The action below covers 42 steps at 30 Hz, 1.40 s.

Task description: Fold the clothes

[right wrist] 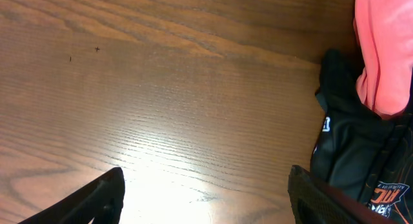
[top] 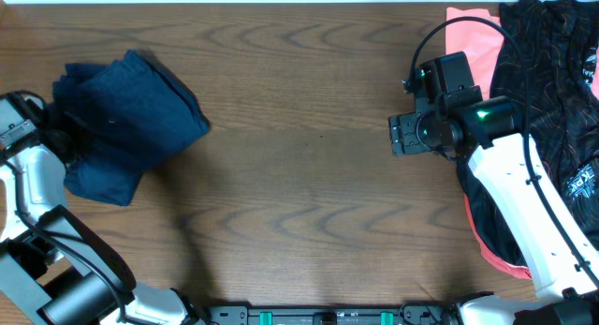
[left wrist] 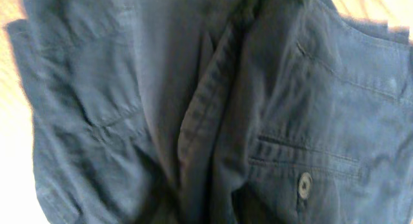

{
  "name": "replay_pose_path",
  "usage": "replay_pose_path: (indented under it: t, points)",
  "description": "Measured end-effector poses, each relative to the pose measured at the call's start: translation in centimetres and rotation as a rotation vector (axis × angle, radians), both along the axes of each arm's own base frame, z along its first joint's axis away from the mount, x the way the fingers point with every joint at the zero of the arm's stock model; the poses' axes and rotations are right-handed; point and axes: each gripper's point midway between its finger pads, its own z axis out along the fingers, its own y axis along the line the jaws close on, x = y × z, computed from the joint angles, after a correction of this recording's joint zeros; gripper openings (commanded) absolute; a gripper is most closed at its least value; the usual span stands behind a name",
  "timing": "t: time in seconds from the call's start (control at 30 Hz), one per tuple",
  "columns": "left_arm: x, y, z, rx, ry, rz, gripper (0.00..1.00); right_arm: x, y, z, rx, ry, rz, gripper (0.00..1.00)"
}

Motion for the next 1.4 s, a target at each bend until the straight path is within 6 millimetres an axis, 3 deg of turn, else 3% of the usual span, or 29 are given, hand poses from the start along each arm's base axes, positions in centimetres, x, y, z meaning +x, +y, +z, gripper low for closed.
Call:
replay_pose_path:
  t: [0.1, 0.23, 0.4, 0.5, 0.57, 0.63, 0.77, 0.9, 0.97, 1.1, 1.27, 1.3, 1.4]
  points:
    - [-0.5, 0.8, -0.1, 0.012, 0.011, 0.035, 0.86, 0.0, 0.0, 0.0, 0.000, 0.001, 0.000, 0.80]
    - [-0.9, 1.4, -0.1, 0.006, 0.013, 0.083, 0.89, 0.0, 0.0, 0.0, 0.000, 0.001, 0.000, 0.81]
    - [0.1, 0.3, 0.7, -0.011, -0.027, 0.054, 0.90, 0.0, 0.0, 0.0, 0.000, 0.001, 0.000, 0.81]
    - [1.8, -2.2, 2.0, -0.006, -0.068, -0.042, 0.88, 0.0, 0.0, 0.0, 0.000, 0.001, 0.000, 0.81]
    - [3.2, -5.1, 2.7, 0.000, -0.086, -0.142, 0.82, 0.0, 0.0, 0.0, 0.000, 0.001, 0.000, 0.81]
    - [4.2, -9.4, 2.9, -0.004, -0.073, -0.272, 0.76, 0.0, 0.0, 0.0, 0.000, 0.001, 0.000, 0.81]
    - [3.8, -17.5, 1.4, -0.051, 0.030, -0.484, 0.75, 0.0, 0.0, 0.0, -0.001, 0.002, 0.000, 0.81]
    - [1.8, -23.0, -0.3, -0.054, 0.162, -0.623, 0.49, 0.0, 0.0, 0.0, 0.000, 0.001, 0.000, 0.81]
    - [0.9, -24.5, -1.2, -0.020, 0.229, -0.663, 0.41, -0.1, 0.0, 0.0, -0.001, 0.002, 0.000, 0.81]
    - [-0.3, -26.2, -3.8, 0.081, 0.344, -0.726, 0.34, -0.2, -0.1, -0.1, -0.003, 0.009, 0.000, 0.81]
    - [-1.4, -26.2, -7.8, 0.136, 0.468, -0.744, 0.34, -0.3, -0.1, -0.2, -0.004, 0.015, 0.000, 0.81]
    - [-1.3, -25.8, -8.5, 0.148, 0.481, -0.736, 0.38, -0.4, -0.1, -0.2, -0.005, 0.017, 0.000, 0.81]
    - [-0.3, -24.7, -10.0, 0.197, 0.484, -0.712, 0.63, -0.5, -0.1, -0.2, -0.006, 0.021, 0.000, 0.81]
